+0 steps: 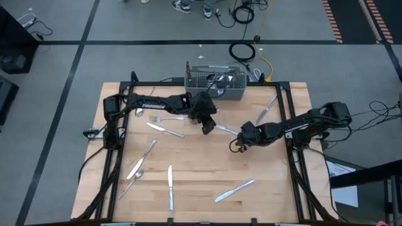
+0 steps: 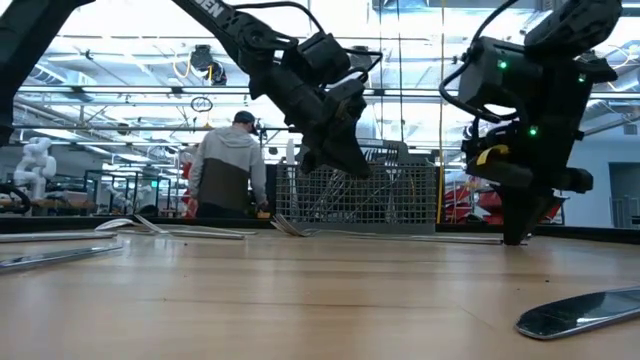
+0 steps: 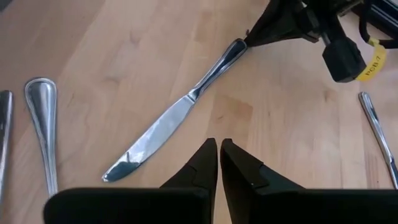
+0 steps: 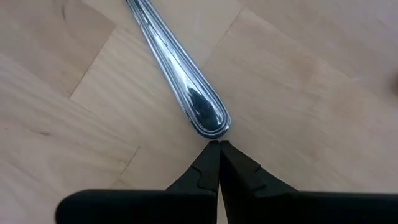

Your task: Sort silverware

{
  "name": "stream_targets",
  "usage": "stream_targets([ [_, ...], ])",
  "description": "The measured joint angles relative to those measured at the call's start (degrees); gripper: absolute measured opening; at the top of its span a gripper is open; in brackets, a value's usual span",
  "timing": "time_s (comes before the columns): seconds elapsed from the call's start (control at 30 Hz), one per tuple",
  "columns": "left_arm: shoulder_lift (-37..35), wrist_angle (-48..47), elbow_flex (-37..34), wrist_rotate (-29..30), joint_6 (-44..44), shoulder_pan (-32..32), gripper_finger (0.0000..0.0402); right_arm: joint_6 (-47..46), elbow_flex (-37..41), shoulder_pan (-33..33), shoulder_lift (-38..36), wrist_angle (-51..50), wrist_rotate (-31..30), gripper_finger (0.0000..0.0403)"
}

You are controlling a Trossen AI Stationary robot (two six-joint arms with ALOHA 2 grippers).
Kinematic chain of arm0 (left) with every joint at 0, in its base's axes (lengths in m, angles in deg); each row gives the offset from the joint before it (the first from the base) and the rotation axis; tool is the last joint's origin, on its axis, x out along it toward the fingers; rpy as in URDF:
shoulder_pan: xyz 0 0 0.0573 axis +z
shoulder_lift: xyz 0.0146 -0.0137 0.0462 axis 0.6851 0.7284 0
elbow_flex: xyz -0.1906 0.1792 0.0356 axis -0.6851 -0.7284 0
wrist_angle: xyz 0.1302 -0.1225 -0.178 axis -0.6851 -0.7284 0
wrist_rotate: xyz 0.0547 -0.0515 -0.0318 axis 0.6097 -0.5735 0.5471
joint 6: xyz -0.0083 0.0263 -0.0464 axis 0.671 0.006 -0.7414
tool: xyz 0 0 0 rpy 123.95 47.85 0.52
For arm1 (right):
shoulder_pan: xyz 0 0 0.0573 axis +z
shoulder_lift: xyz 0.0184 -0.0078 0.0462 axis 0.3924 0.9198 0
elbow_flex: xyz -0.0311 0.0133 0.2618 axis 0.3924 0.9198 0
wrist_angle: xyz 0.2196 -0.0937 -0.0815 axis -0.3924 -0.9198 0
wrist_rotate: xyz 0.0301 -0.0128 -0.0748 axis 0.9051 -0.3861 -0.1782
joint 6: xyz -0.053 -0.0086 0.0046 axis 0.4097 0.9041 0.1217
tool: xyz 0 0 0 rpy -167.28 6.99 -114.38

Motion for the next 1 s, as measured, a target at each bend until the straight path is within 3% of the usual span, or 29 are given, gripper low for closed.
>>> stream_targets([
  [0.23, 0.0, -0.2, 0.0, -0.2, -3.0, 0.9, 0.0029, -0.9, -2.3, 1.7, -4.3, -6.0, -0.1, 0.0],
  [0.63, 0.0, -0.1, 0.0, -0.7, -3.0, 2.1, 0.003, 8.4, -2.3, -3.9, -3.3, -2.0, -0.4, 0.0],
  [1.0, 0.0, -0.1, 0.0, -2.4, -6.5, 3.1, 0.003, 9.2, -2.3, -4.3, -2.7, -1.8, 0.8, 0.0],
])
